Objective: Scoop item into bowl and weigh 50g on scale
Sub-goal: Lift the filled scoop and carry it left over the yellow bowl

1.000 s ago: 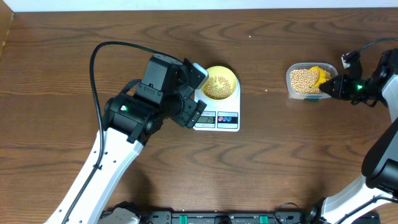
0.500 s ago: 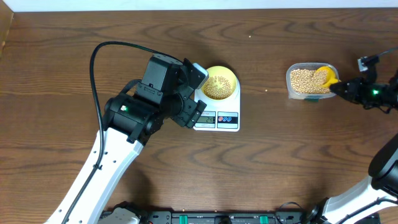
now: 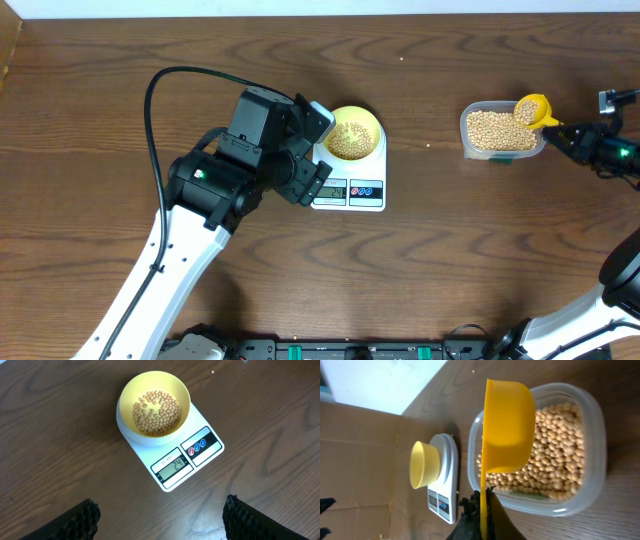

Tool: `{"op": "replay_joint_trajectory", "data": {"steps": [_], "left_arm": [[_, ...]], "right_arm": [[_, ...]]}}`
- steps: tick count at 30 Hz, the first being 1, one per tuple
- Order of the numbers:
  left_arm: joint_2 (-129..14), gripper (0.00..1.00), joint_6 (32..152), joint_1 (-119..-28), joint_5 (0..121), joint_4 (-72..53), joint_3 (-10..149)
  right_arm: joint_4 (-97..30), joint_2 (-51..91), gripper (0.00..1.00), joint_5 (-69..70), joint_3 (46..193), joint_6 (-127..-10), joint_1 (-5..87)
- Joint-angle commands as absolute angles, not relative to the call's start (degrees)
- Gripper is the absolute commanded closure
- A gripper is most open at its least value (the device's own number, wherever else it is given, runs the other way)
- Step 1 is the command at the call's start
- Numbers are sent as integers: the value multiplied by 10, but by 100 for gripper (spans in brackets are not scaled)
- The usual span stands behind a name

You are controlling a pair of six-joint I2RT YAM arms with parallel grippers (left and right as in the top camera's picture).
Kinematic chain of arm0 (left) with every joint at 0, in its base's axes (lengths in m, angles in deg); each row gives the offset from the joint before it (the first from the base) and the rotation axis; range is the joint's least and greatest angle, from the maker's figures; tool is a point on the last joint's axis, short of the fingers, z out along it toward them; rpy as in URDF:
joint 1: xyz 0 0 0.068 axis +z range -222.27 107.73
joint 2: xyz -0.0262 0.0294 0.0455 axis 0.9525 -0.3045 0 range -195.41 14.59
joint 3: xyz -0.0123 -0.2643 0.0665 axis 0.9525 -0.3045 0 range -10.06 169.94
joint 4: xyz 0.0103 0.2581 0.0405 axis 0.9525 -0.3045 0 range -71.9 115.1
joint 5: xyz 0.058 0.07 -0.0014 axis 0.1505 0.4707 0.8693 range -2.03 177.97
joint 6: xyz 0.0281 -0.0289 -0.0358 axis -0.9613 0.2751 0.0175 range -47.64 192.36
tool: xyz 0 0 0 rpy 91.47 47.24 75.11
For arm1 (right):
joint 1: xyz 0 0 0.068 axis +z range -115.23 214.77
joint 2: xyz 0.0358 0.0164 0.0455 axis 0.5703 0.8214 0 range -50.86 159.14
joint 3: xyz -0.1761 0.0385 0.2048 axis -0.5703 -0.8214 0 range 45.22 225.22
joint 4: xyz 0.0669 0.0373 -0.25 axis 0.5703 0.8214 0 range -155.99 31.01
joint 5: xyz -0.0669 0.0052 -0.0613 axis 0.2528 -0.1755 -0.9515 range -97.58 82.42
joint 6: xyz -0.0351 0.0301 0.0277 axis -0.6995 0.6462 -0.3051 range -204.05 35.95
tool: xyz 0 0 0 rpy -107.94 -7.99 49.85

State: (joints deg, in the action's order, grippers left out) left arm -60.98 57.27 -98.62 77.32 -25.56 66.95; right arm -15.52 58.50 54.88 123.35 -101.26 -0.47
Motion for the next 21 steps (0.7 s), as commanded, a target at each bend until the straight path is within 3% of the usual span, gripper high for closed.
{"op": "replay_joint_trajectory", "data": {"steps": [1, 11, 21], "left_arm": [[-610, 19, 567, -983, 766, -256, 674], [-610, 19, 567, -983, 766, -256, 674], [-610, 19, 567, -983, 766, -256, 674]], "right_arm": [[-154, 590, 99, 612, 1231, -1020, -8], [-154, 590, 99, 735, 1231, -1020, 9], [-158, 590, 99, 745, 1231, -1003, 93]]}}
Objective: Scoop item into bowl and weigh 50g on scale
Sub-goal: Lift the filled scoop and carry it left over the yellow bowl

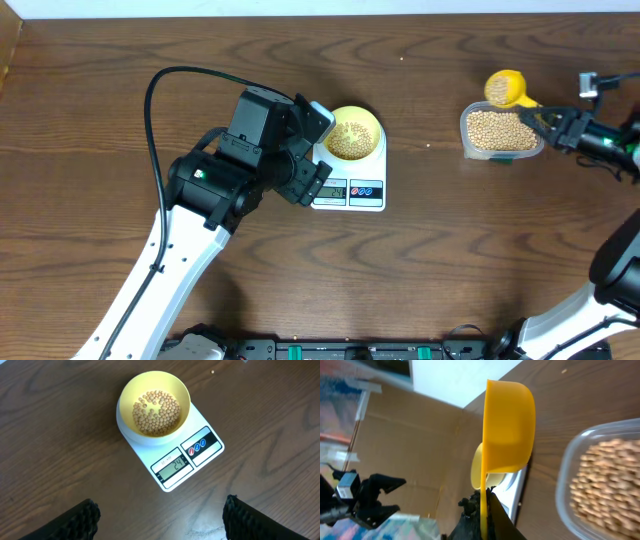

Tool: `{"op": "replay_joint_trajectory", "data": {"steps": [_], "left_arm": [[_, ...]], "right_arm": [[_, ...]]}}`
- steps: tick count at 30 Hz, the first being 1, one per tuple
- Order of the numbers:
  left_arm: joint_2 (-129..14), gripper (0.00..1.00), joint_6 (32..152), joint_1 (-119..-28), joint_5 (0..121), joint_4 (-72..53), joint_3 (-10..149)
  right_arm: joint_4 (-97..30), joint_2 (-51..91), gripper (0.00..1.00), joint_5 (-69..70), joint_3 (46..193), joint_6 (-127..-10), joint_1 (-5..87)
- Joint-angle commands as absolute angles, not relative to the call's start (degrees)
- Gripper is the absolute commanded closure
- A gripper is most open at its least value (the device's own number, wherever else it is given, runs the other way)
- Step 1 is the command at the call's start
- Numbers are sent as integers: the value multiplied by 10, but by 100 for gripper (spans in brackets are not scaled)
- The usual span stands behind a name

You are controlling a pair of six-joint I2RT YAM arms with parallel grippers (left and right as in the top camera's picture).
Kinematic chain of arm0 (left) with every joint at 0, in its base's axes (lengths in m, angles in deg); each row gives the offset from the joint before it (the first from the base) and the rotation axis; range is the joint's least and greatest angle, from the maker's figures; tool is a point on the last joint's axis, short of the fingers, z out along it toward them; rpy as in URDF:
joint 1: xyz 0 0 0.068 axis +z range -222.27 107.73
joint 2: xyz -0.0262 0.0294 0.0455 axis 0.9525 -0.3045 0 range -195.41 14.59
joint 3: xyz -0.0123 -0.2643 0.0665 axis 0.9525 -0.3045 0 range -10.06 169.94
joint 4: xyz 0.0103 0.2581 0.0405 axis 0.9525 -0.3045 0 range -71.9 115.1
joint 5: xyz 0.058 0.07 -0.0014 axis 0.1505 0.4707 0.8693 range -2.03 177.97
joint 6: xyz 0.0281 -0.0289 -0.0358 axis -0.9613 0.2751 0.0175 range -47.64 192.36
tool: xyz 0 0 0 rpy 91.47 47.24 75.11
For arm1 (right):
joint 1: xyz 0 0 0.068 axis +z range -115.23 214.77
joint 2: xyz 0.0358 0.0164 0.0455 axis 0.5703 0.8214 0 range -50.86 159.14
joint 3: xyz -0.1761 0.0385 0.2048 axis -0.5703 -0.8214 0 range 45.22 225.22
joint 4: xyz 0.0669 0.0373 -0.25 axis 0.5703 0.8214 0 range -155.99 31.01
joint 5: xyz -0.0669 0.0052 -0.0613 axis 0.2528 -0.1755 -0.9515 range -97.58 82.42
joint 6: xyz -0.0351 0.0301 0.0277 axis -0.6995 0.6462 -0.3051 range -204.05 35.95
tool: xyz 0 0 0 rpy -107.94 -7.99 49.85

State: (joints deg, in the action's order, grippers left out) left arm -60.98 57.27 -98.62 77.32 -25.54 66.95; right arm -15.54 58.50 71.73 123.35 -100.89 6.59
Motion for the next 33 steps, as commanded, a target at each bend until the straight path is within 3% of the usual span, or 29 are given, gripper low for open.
{"op": "replay_joint_trajectory", "data": {"steps": [1, 10, 27, 33], "left_arm": [[-610, 19, 567, -983, 766, -256, 674], [-610, 19, 567, -983, 766, -256, 674], [-610, 19, 567, -983, 766, -256, 674], [-610, 19, 567, -983, 766, -256, 674]], "right_arm": [[-159, 590, 99, 745, 1231, -1003, 100], [-173, 590, 99, 745, 1231, -982, 176], [-348, 590, 99, 731, 1231, -877, 335], [-371, 590, 99, 659, 1231, -862, 367]]}}
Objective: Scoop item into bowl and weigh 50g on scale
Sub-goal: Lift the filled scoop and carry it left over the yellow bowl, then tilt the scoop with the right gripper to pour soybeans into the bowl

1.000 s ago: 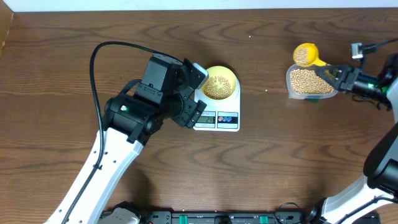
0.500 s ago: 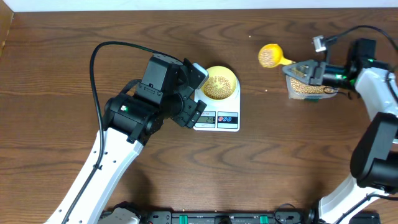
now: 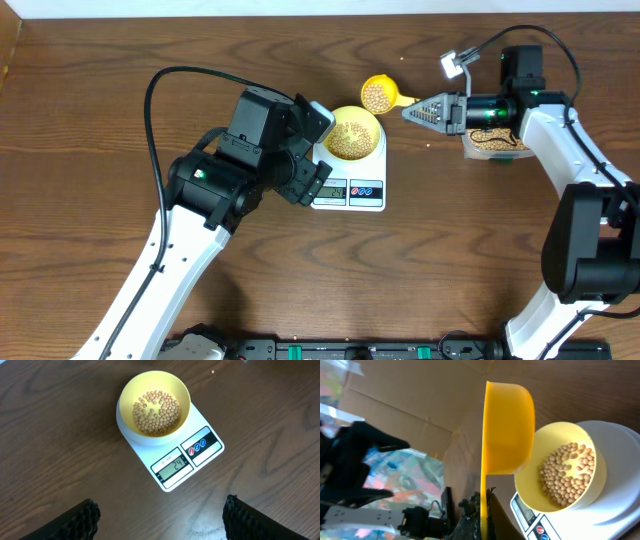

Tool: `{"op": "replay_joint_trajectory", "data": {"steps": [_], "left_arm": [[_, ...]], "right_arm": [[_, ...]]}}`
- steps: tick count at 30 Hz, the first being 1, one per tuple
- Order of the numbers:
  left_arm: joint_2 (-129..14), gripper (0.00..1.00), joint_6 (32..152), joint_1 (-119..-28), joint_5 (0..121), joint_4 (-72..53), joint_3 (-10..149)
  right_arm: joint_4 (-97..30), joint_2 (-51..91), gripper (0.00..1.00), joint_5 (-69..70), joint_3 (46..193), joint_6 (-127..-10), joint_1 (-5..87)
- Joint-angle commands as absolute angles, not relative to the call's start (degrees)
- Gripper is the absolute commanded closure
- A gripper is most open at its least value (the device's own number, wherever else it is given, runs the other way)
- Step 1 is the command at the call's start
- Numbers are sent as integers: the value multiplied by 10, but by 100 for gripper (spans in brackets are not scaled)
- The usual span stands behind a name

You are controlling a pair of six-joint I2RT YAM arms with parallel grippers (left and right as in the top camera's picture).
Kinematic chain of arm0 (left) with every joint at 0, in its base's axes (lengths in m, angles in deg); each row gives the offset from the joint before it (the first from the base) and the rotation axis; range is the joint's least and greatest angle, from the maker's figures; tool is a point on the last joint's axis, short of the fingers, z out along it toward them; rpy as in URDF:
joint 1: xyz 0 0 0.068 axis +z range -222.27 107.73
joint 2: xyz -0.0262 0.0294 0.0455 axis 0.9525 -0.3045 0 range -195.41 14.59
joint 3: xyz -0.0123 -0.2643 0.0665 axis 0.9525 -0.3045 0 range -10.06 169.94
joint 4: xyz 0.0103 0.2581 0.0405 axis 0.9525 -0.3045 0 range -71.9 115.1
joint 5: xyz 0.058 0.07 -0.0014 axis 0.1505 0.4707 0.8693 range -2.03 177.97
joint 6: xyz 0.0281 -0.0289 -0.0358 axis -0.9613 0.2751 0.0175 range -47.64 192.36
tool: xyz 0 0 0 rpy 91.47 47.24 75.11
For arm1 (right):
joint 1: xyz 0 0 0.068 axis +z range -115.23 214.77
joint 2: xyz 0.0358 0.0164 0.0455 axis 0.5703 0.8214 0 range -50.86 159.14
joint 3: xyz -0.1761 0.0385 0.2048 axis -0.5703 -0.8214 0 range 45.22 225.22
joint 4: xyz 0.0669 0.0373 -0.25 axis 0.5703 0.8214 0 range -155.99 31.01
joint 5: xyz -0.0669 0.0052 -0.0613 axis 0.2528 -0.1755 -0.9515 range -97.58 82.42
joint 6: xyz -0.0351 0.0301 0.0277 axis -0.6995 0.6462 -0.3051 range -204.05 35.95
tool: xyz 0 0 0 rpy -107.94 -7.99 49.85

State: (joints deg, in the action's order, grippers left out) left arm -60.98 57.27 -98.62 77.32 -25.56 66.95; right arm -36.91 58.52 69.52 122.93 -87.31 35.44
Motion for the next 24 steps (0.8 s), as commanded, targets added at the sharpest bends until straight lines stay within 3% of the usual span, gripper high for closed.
{"op": "replay_joint_trajectory", "data": {"steps": [1, 9, 24], "left_arm": [[-610, 19, 567, -983, 766, -256, 674], [-610, 19, 567, -983, 766, -256, 674], [-610, 19, 567, -983, 766, -256, 674]], "right_arm": [[-371, 590, 99, 643, 1231, -862, 371], [-384, 590, 99, 563, 1231, -883, 391], [-397, 590, 99, 525, 1231, -1057, 425]]}}
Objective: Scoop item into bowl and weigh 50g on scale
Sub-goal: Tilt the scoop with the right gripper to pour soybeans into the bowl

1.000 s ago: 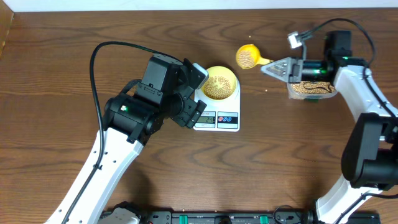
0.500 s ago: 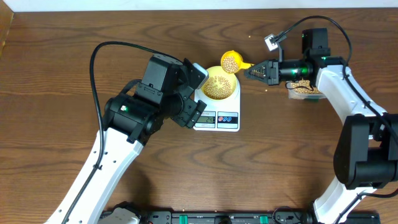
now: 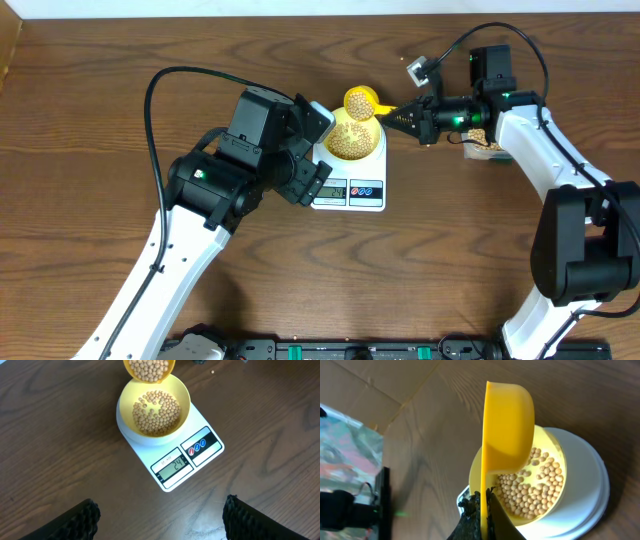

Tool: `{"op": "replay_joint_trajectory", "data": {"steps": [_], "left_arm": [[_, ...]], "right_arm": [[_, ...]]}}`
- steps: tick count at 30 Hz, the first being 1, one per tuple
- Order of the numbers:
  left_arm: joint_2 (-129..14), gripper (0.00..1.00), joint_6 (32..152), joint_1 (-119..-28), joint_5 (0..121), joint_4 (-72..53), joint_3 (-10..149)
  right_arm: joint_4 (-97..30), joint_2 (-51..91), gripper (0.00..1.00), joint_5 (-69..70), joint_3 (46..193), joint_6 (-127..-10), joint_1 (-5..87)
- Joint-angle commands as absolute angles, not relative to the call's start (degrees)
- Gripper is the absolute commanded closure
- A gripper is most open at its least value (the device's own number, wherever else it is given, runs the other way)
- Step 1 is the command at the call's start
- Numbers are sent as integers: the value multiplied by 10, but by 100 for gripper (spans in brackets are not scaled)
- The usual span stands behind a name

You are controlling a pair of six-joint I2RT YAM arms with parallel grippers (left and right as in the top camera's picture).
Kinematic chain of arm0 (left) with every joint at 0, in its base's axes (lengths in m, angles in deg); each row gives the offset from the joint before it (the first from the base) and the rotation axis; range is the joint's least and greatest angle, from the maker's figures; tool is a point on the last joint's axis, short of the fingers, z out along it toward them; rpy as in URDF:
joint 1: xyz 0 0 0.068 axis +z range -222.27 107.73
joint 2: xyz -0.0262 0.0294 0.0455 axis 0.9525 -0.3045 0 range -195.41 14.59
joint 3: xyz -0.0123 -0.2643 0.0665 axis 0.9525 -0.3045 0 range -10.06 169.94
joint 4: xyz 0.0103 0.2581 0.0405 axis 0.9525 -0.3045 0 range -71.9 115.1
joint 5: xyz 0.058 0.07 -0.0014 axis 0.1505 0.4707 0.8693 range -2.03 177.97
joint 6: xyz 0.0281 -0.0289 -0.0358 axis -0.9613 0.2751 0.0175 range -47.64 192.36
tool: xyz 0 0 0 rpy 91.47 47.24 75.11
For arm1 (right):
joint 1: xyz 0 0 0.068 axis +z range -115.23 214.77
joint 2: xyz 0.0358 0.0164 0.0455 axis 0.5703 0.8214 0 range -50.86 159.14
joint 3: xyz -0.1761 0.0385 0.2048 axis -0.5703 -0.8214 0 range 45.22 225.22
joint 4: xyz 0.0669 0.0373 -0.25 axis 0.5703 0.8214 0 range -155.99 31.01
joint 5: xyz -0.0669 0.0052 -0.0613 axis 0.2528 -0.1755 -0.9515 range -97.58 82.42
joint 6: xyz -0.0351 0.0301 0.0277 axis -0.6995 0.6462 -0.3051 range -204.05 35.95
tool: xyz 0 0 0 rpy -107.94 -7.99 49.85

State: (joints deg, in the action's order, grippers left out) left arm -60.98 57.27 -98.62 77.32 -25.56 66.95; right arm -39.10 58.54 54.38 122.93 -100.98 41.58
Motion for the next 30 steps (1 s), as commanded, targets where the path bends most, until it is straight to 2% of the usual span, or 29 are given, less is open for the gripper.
{"op": "replay_joint_trajectory", "data": {"steps": [1, 7, 30], "left_arm": [[-610, 19, 567, -983, 766, -256, 674], [-610, 19, 567, -983, 766, -256, 674], [-610, 19, 567, -983, 766, -256, 674]], "right_arm": [[-399, 590, 99, 517, 1231, -1060, 427], [-405, 590, 99, 466, 1231, -1070, 436], [-405, 590, 99, 463, 1231, -1323, 446]]}}
